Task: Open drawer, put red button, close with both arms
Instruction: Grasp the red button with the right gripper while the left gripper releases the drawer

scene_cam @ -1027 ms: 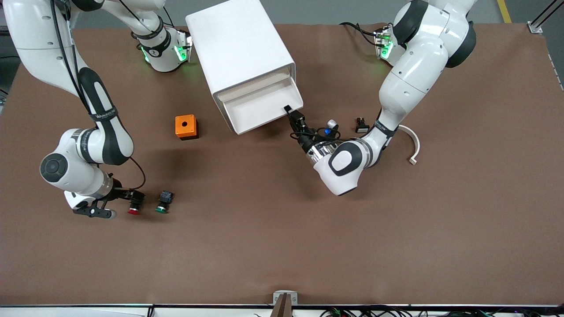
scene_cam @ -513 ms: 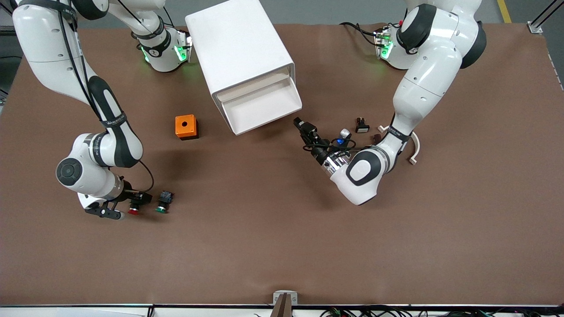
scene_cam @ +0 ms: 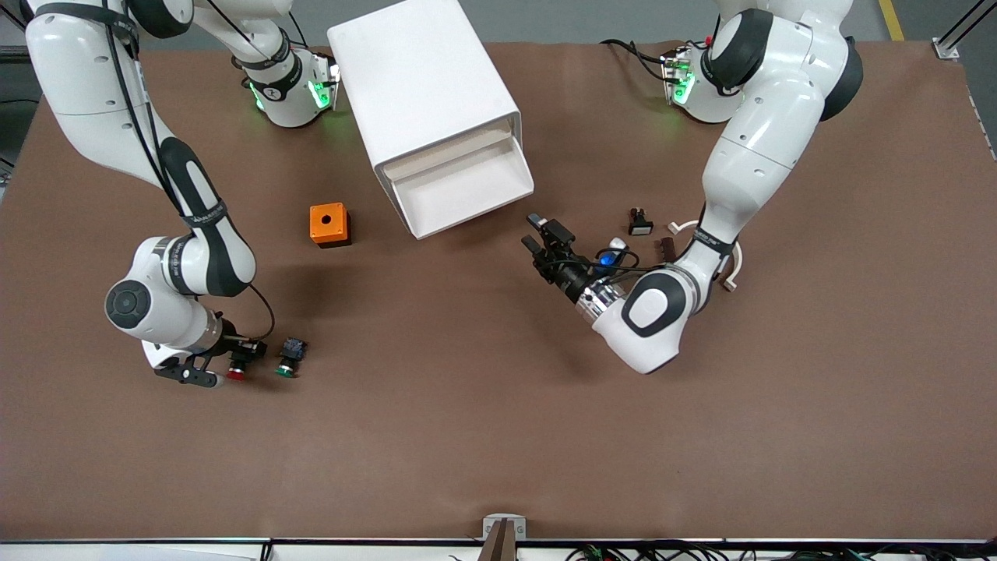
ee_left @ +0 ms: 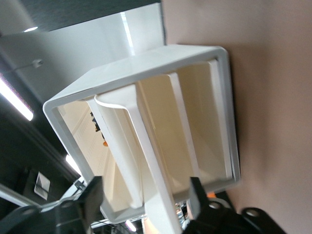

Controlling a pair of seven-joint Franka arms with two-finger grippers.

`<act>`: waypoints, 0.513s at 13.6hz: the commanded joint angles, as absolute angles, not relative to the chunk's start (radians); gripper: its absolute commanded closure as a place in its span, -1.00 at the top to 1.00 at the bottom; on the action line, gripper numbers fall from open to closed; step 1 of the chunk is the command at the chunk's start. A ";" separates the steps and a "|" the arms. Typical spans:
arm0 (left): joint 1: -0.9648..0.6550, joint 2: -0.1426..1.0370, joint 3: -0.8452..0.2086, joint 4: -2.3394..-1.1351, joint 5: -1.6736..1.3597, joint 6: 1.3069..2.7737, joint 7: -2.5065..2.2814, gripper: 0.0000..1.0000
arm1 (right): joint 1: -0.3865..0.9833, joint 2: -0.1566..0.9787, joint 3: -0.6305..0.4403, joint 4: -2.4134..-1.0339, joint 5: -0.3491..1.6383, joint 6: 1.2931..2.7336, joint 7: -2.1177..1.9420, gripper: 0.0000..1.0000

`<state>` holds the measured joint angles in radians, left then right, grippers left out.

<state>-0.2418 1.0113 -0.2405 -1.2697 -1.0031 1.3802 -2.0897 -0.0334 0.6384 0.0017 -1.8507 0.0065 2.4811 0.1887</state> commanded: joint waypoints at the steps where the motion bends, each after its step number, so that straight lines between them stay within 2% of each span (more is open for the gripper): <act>1: -0.244 1.011 -0.223 -1.198 -1.000 1.374 -1.937 0.98 | -0.035 0.632 0.006 -1.850 0.011 2.456 0.204 -0.99; 3: -0.258 1.002 -0.178 -1.184 -0.999 1.374 -1.783 0.98 | -0.035 0.602 0.009 -1.842 0.014 2.390 0.218 -0.99; 7: -0.296 0.928 -0.124 -1.146 -0.899 1.408 -1.470 0.98 | -0.028 0.422 0.067 -1.844 0.021 2.173 0.443 -0.99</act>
